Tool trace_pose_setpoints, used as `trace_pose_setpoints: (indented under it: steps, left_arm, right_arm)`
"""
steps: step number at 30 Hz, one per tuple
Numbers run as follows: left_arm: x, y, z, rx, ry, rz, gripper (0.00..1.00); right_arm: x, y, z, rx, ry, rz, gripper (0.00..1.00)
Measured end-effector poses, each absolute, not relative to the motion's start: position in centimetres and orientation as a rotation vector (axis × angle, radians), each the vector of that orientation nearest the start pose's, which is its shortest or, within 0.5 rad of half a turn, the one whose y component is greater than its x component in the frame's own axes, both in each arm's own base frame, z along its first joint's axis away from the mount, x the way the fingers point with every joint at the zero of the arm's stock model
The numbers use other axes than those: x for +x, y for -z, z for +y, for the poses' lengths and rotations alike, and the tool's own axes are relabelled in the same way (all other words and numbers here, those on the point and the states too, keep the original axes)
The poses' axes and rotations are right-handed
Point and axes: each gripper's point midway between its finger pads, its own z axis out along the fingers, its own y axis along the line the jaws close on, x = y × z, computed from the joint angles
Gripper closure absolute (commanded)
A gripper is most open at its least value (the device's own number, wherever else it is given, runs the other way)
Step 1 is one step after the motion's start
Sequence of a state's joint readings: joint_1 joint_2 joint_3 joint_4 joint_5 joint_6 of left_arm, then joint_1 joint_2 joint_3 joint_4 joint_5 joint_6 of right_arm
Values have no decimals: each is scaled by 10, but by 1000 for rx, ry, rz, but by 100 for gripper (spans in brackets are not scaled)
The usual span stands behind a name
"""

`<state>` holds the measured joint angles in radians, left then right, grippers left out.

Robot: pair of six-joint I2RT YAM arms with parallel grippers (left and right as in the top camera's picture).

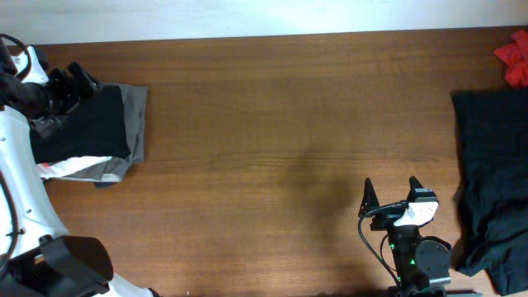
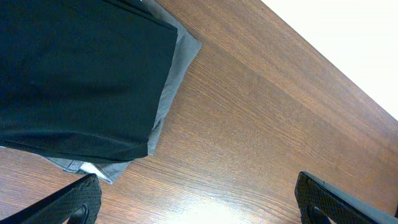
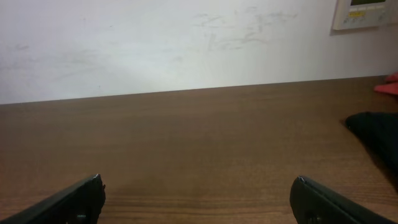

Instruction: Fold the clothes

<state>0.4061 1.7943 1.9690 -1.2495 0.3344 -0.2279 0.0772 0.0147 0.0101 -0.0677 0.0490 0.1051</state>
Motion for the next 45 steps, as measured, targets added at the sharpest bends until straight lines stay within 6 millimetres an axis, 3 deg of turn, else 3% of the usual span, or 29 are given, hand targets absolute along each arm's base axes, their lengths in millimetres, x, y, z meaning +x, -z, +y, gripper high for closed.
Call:
trace_pose_setpoints:
  steps: [19, 22, 24, 29, 32, 36, 38, 40, 43, 45]
  left_arm:
    - [410, -265, 115, -703, 378, 2500, 1]
    - [405, -273, 113, -695, 373, 2485, 1]
    - [398, -289, 110, -675, 362, 2449, 1]
    - [349, -377, 86, -555, 304, 2243, 1]
    - [303, -436, 52, -426, 283, 2088, 1]
    - [248, -478, 6, -260, 316, 1960, 1]
    - [224, -486, -7, -211, 327, 1919, 1]
    - [204, -481, -17, -184, 340, 1910, 1]
    - [186, -451, -27, -164, 371, 1961, 1]
    - [180, -418, -31, -164, 392, 2024, 1]
  right_arm:
    - [246, -159, 11, 60, -99, 1643, 1]
    - [246, -159, 11, 60, -100, 1643, 1]
    - [246, -159, 11, 60, -99, 1643, 1]
    - [246, -159, 11, 61, -100, 1643, 1]
    - [246, -159, 11, 60, -100, 1643, 1]
    - [246, -159, 11, 60, -99, 1643, 1]
    - [246, -159, 11, 60, -99, 1643, 1]
    - [246, -159, 11, 60, -100, 1643, 1]
    - [246, -159, 11, 60, -99, 1642, 1]
    - [246, -159, 11, 60, -99, 1643, 1]
